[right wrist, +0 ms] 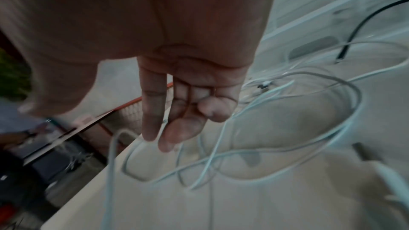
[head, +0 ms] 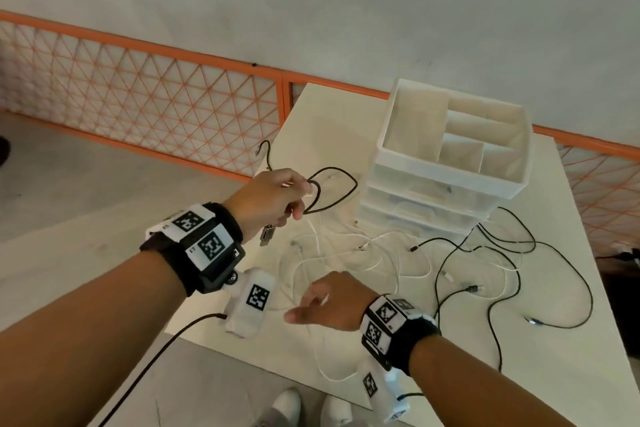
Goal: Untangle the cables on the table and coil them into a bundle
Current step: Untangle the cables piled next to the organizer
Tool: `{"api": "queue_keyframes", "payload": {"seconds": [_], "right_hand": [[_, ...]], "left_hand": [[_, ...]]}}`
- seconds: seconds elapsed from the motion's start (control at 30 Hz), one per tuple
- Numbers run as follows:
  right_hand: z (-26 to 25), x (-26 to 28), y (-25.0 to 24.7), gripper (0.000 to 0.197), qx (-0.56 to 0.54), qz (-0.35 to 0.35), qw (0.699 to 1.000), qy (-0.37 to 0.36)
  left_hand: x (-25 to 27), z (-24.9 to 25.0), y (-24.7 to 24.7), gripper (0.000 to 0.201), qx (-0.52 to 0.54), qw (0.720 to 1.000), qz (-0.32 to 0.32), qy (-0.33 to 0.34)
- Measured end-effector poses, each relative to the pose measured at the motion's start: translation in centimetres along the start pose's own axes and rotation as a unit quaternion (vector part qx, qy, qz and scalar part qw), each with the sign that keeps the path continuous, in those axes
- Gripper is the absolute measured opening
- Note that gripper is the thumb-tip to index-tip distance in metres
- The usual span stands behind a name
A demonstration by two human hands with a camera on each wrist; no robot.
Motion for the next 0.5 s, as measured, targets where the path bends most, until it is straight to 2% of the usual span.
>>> {"api": "queue_keyframes", "payload": {"seconds": [0.1,0.2,0.27,0.3,0.37,0.43,0.5], "right_hand": [[0.2,-1.1,1.9,0.032,0.061,-0.034,0.997,0.014],[-0.1,-0.3,0.2,0.022,0.019,0.009,1.000,-0.014],[-1.2,1.1,-2.9,0.021,-0.051,0.081,0.995,-0.043],[-1.7,1.9,-4.7,0.020,-0.078,0.127,0.988,-0.052],[-2.6,3.8,-8.6,0.021,-0.119,0.219,0.967,-0.055],[-2.8,6.1,-12.2,0.021,-0.149,0.330,0.930,-0.055],[-2.0,8.1,-15.2,0.021,-0.157,0.437,0.884,-0.045]], "left_hand": [[0.9,-2.7,0.3,0.022,-0.075,0.997,-0.032,-0.017],[1.3,-4.6,0.6,0.014,-0.123,0.989,-0.074,0.021],[1.2,-5.4,1.3,0.016,-0.142,0.982,-0.111,0.056],[1.1,-5.5,1.7,0.017,-0.157,0.979,-0.109,0.078],[0.5,-5.3,2.2,0.004,-0.174,0.976,-0.066,0.110],[-0.4,-4.8,2.5,0.022,-0.177,0.976,-0.027,0.128],[-1.3,-4.4,2.3,0.029,-0.199,0.971,0.004,0.134]]}}
Point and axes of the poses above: each hand's wrist, its own x-axis away from the middle knuckle, its own y-axis out of the palm, z = x × y, the point moved 4 cm from there along -x, towards the middle knuckle, and after that the axes turned 9 degrees about -y, right-handed, at the moved point
